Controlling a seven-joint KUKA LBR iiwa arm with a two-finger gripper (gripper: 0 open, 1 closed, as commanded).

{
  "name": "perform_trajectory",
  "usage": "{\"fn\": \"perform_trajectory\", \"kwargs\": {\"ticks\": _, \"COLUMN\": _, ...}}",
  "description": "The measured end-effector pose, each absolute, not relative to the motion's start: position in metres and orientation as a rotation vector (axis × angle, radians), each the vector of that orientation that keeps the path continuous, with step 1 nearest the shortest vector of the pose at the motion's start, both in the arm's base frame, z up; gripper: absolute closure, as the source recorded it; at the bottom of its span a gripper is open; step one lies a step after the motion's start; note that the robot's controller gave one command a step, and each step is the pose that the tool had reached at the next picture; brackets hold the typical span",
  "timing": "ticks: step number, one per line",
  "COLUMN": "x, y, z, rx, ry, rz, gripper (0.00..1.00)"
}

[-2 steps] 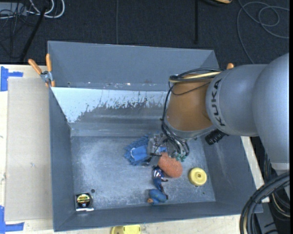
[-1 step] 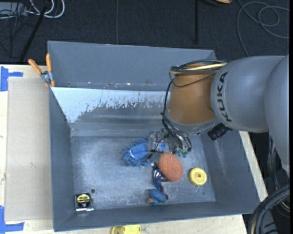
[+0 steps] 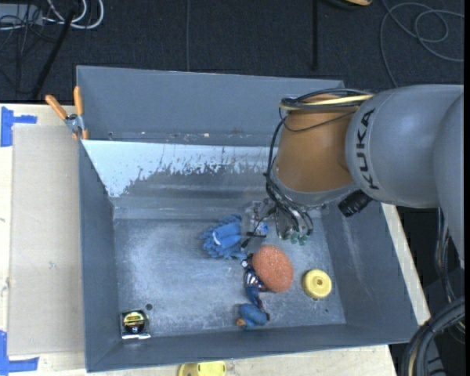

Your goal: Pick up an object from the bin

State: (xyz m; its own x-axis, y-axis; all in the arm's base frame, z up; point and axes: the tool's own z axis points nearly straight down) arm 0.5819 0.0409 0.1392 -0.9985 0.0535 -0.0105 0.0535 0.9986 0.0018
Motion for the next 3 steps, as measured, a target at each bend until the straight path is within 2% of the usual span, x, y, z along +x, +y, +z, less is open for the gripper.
{"fn": "perform_trajectory", "kwargs": {"ticks": 1, "x": 0.574, "y": 0.035, "z": 0.159, "rx": 0.083, "ry": 3.154, "rz": -0.001, "gripper": 1.00}}
{"fn": "perform_trajectory", "kwargs": {"ticks": 2, "x": 0.590, "y": 0.037, "z": 0.231, "rx": 0.119, "ry": 3.141, "rz": 0.001, "gripper": 1.00}}
{"fn": "perform_trajectory", "kwargs": {"ticks": 3, "x": 0.596, "y": 0.039, "z": 0.256, "rx": 0.135, "ry": 3.131, "rz": 0.002, "gripper": 1.00}}
